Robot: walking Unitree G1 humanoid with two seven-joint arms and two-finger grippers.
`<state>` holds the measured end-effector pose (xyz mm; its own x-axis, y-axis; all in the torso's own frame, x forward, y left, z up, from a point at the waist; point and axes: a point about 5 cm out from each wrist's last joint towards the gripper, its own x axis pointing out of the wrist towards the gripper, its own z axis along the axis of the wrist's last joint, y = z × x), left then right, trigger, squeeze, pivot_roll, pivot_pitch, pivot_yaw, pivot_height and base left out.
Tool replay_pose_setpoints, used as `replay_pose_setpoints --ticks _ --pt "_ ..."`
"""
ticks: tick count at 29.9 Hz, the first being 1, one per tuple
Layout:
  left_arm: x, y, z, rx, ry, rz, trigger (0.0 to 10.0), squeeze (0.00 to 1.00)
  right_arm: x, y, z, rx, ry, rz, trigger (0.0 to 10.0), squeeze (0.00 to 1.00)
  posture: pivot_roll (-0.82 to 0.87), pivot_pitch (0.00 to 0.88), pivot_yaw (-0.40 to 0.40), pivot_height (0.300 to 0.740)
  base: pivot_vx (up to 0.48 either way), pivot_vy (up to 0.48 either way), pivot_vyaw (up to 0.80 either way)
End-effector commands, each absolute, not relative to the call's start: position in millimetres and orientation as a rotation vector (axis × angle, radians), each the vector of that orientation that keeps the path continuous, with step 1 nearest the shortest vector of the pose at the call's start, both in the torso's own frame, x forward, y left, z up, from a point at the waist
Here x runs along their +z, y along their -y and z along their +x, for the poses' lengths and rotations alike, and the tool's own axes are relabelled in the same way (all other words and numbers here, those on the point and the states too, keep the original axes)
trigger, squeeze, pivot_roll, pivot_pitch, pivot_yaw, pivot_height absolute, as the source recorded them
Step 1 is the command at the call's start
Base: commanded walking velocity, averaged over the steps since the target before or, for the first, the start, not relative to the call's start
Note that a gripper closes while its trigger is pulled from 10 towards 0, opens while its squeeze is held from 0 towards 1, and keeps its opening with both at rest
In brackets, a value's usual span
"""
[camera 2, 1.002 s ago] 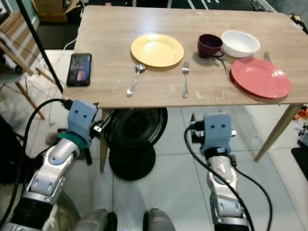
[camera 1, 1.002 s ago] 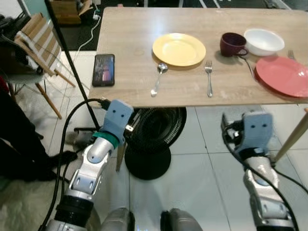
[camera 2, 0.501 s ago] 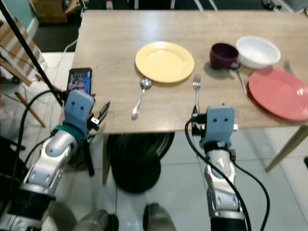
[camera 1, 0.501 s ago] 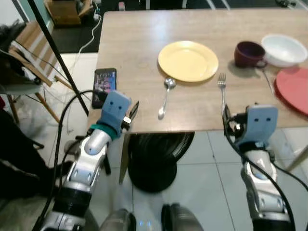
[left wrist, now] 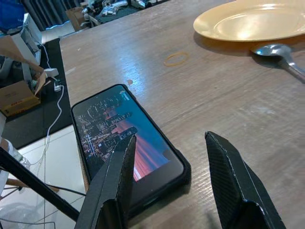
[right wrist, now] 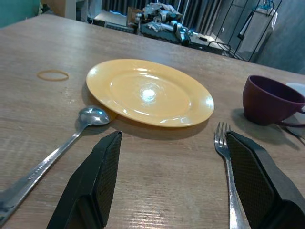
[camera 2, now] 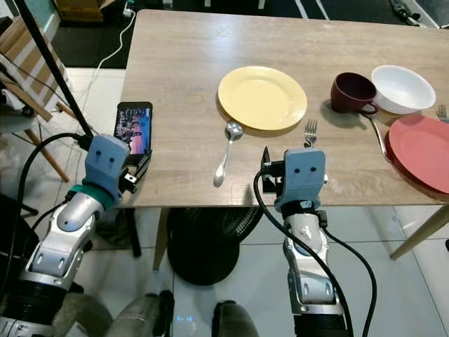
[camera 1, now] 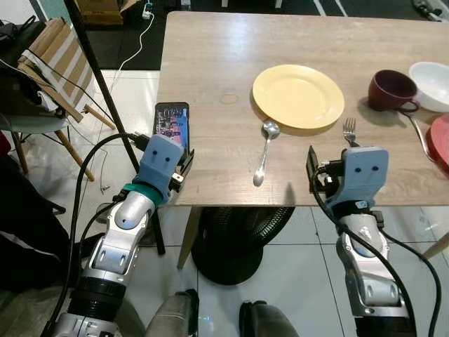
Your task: Setting the table
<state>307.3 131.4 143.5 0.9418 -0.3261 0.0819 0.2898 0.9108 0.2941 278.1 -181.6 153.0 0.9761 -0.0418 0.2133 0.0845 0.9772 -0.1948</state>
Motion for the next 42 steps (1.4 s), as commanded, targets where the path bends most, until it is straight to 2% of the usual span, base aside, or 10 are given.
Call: replay_pose_setpoints --ticks 1,5,11,16,18,24,31,33,36,42 --pt "141.1 -130.4 306.7 -0.321 0.114 0.278 10.0 0.0 146.0 177.4 278.9 -0.041 0.164 -0.206 10.0 0.0 -0.02 0.074 0.046 0.74 0.0 0.0 0.0" --pt "141.4 -133.1 304.7 -0.336 0.072 0.268 10.0 0.0 137.6 156.1 284.6 0.047 0.062 -0.212 10.0 0.0 -0.01 0.085 0.036 0.74 0.0 0.0 0.0" --pt "142.3 -136.6 301.9 -0.343 0.053 0.269 10.0 0.0 128.0 151.0 294.8 -0.003 -0.018 -0.181 10.0 0.0 0.01 0.093 0.026 0.74 0.0 0.0 0.0" --pt "149.2 -140.6 302.1 -0.333 0.062 0.267 10.0 0.0 127.3 159.8 308.9 -0.111 -0.043 -0.191 10.0 0.0 0.04 0.096 0.019 0.74 0.0 0.0 0.0" --pt "156.4 -141.6 301.6 -0.351 0.071 0.269 10.0 0.0 135.5 178.5 316.8 -0.183 -0.036 -0.208 10.0 0.0 0.04 0.1 0.014 0.74 0.0 0.0 0.0" --pt "162.8 -140.7 299.4 -0.4 0.077 0.275 10.0 0.0 142.7 197.0 319.5 -0.226 -0.032 -0.226 10.0 0.0 0.04 0.102 0.012 0.74 0.0 0.0 0.0" --pt "184.9 -140.7 279.1 -0.735 0.062 0.378 10.0 0.0 134.0 247.5 313.9 -0.226 -0.116 -0.216 10.0 0.0 0.04 0.117 0.034 0.74 0.0 0.0 0.0" --pt "184.9 -140.7 279.1 -0.735 0.062 0.378 10.0 0.0 134.0 247.5 313.9 -0.226 -0.116 -0.216 10.0 0.0 0.04 0.117 0.034 0.74 0.0 0.0 0.0" --pt "198.0 -124.2 275.0 -0.914 0.093 0.439 10.0 0.0 122.2 255.5 319.4 -0.181 -0.209 -0.098 10.0 0.0 0.05 0.115 0.037 0.74 0.0 0.0 0.0" --pt "201.6 -112.3 276.2 -0.993 0.117 0.508 10.0 0.0 114.6 251.1 323.4 -0.145 -0.247 0.002 10.0 0.0 0.06 0.11 0.034 0.74 0.0 0.0 0.0"
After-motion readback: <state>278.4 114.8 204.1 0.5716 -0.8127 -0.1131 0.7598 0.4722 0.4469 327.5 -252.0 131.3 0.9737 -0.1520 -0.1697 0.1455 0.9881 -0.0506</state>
